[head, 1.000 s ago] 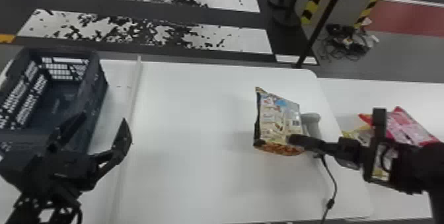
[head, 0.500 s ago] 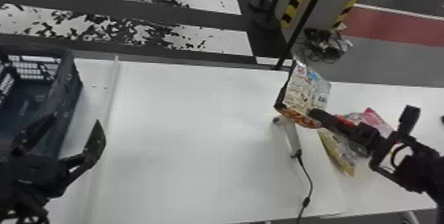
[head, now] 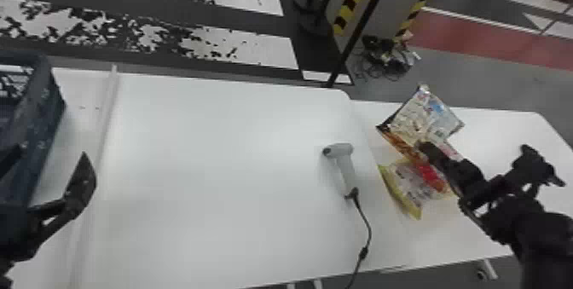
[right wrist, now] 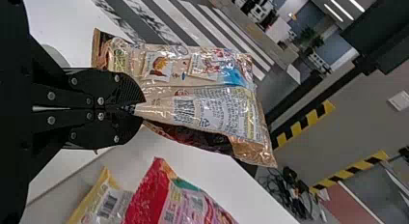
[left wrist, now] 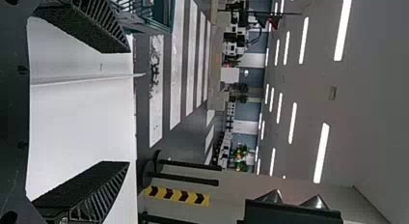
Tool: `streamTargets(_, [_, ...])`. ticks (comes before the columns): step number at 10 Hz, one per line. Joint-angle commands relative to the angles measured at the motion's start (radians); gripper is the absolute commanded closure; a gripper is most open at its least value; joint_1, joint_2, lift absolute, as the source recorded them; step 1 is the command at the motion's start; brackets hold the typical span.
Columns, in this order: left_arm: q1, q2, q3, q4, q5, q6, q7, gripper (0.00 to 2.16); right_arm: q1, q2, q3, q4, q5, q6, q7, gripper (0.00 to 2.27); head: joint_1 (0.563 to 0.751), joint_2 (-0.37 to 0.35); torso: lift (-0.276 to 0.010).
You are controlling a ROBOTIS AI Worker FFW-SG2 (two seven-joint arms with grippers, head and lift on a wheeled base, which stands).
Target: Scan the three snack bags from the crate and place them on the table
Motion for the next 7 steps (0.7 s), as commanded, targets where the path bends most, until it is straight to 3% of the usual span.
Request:
streamTargets(1, [0.0, 0.0, 0.0, -0.001, 0.0, 0.0, -0.001, 0.04, -0.005, -0.006, -0.007, 0.083, -0.016, -0.131, -0.044, 2.26, 0.695, -0.35, -0.062])
streamTargets(3, [-0.001, 0.001, 0.0, -0.001, 0.0, 0.0, 0.001, 0.04, -0.036, -0.037, -0.008, 0.22, -0.045, -0.19, -0.099, 2.16, 0.695, -0.35, -0.062])
streamTargets(5, [0.0, 0.0, -0.005, -0.001, 0.0, 0.0, -0.001, 0.04, -0.056, -0.067, -0.007, 0.298, -0.045, -0.208, -0.127, 1.66, 0.695, -0.35, -0.062])
streamTargets(6, [0.0, 0.001, -0.006, -0.001, 0.0, 0.0, 0.001, 0.04, -0.061, -0.069, -0.007, 0.309, -0.045, -0.208, -0.13, 0.54, 0.695, -0.35, -0.062])
streamTargets(7, [0.0, 0.001, -0.008, -0.001, 0.0, 0.0, 0.001, 0.04, -0.061, -0.077, -0.007, 0.313, -0.045, -0.208, -0.13, 0.0, 0.695, -0.35, -0.062])
